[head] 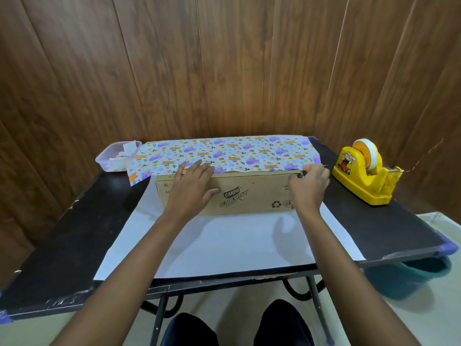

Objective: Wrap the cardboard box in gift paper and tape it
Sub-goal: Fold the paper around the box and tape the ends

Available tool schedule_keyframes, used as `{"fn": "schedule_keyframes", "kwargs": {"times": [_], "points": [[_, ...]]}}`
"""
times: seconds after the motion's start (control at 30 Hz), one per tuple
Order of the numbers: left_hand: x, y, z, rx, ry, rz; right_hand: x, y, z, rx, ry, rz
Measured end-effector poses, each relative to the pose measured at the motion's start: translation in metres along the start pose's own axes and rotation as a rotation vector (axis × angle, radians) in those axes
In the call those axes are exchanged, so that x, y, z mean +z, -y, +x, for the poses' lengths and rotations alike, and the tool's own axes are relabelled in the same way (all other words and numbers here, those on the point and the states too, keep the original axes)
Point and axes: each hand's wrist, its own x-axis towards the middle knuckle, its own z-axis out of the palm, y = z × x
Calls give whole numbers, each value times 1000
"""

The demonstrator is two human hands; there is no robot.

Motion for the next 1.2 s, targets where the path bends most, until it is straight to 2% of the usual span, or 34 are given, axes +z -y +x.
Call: {"fn": "schedule_keyframes", "kwargs": {"times": [0.27,0.33,0.4,0.47,0.6,0.67,0.77,0.9,1.03,1.13,1.2], "points": [[3,2,-1,21,-91,11,10,-16,-1,46,10,69],[2,1,-2,47,-103,36,9,-14,-6,-70,-69,19],[1,0,-3,90,-108,53,12,-3,-10,-269,-111,-37],[1,-2,-5,147,-112,58,22,12,-10,-484,41,-127],[-1,-5,-5,191,-91,58,49,42,6,-760,590,-300],[-1,-5,-6,179,-79,51,57,51,14,-795,705,-304],[-1,-3,-7,177,-63,57,61,59,18,-864,761,-360],[0,-3,-8,177,-53,65,68,57,21,-1136,641,-620],[-3,-6,-5,162,-54,96,68,53,18,-1485,329,-661],[-5,-6,-2,142,-53,116,63,48,13,-1538,181,-620],[-5,-6,-1,126,-56,128,62,38,13,-1536,179,-598]]}}
